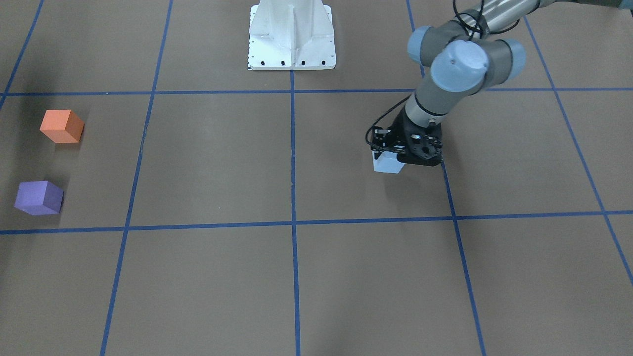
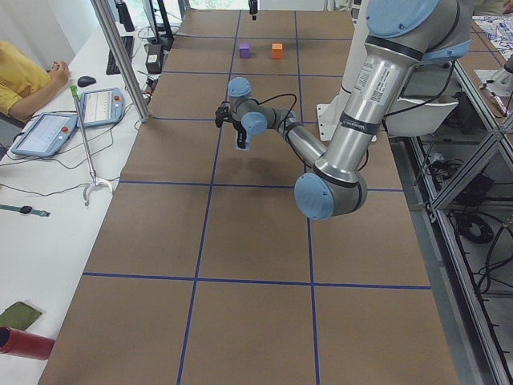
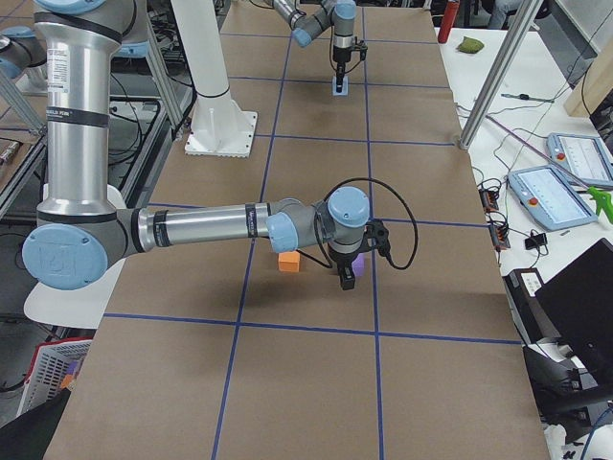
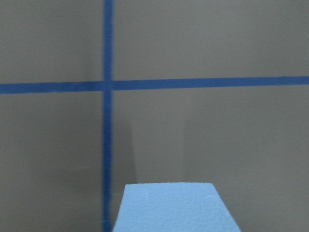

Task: Place blue block between orange and purple blocks
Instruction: 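Carry the light blue cube with the left gripper to the table center and release it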

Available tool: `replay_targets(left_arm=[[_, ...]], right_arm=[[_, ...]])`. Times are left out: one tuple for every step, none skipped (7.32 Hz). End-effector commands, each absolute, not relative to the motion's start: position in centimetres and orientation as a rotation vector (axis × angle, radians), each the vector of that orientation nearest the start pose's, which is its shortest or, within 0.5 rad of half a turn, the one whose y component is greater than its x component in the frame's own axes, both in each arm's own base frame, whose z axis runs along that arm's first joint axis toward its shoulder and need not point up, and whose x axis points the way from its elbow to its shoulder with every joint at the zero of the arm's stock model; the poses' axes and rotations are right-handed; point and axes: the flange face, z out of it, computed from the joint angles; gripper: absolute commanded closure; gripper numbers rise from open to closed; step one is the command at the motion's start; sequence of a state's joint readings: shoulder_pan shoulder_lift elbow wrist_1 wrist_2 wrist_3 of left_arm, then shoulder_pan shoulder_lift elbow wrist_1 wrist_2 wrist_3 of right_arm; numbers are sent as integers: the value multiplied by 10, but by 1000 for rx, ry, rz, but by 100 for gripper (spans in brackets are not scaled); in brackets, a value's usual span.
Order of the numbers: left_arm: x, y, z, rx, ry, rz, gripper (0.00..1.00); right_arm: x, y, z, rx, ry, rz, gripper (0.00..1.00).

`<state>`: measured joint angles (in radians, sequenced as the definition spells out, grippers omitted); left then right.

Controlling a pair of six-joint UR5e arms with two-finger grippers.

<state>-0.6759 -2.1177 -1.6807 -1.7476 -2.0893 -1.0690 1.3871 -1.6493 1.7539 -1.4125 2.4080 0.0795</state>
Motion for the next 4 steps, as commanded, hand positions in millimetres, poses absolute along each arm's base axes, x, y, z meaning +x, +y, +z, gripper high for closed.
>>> replay_targets(left_arm=[[592,-470,163,28,895,23,100],[637,-478,132,26,863,7,100],[655,-479,122,13,848,13,100],[676,-466,129,20,828,19,100]], right_arm=[[-27,-473,584,142,-857,-216,0],[-27,-473,584,135,-862,-209,0],[-29,-472,583,130,-889,-210,0],[-29,-472,581,134,-891,-213,0]])
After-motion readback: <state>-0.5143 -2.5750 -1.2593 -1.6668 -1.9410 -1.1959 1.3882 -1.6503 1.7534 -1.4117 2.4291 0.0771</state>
